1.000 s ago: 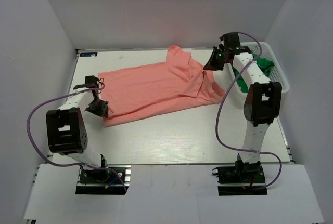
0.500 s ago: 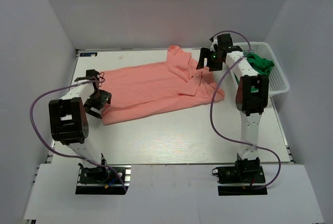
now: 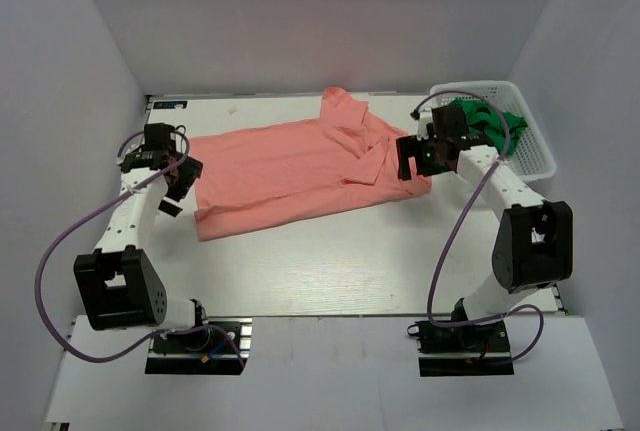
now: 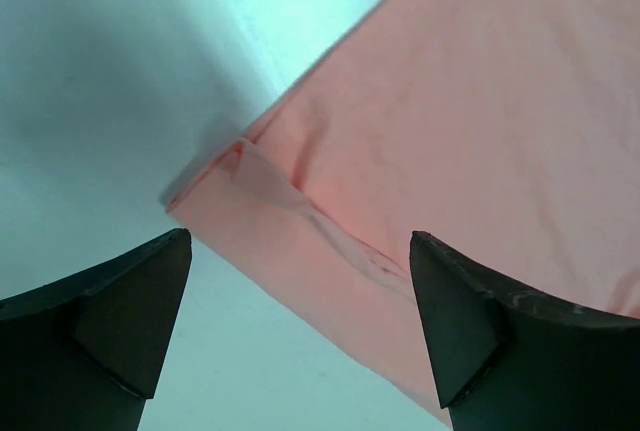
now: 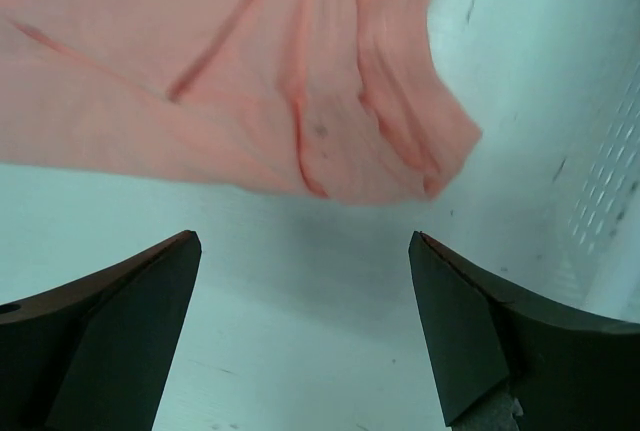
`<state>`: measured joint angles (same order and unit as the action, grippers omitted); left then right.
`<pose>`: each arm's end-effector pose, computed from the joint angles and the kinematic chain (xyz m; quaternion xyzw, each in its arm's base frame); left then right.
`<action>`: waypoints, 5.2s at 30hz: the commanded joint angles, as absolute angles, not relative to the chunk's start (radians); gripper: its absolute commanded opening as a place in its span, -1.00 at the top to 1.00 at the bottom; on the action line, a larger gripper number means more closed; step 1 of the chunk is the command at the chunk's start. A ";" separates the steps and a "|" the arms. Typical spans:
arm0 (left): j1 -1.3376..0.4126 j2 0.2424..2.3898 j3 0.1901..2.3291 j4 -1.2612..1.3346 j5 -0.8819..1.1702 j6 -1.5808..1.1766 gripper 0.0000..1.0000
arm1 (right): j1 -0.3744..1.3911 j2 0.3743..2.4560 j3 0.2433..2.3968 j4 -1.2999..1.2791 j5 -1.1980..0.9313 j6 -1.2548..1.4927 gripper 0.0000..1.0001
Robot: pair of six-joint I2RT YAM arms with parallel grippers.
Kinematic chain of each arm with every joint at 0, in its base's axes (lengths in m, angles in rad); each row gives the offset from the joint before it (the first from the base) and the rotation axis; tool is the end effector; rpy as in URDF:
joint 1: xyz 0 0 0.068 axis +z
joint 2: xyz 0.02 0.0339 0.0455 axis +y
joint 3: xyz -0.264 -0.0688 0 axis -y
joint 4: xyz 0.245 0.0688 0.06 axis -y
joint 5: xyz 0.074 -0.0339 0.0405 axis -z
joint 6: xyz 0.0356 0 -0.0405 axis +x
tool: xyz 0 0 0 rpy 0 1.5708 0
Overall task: Fold and stack the t-shirts
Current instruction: Fold the flattened tshirt in 1/3 of the way
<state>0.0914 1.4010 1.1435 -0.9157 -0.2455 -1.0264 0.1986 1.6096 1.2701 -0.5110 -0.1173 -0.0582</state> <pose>0.2677 0.0332 0.2693 -0.5364 0.8121 0.0188 0.2291 0.3456 0.0738 0.2701 -0.1401 0.9239 0.0794 0.3471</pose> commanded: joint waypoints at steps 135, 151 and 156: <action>-0.005 1.578 1.246 -0.747 -0.298 -0.888 -1.00 | 0.409 2.296 1.845 -0.284 -0.473 0.157 0.46; -0.037 1.546 1.126 -0.595 0.021 -0.765 -1.00 | 0.352 2.068 1.632 -0.264 -0.275 0.204 -0.80; -0.077 1.557 1.042 -0.572 0.115 -0.744 -1.00 | 0.293 1.930 1.338 -0.151 -0.244 0.272 -0.80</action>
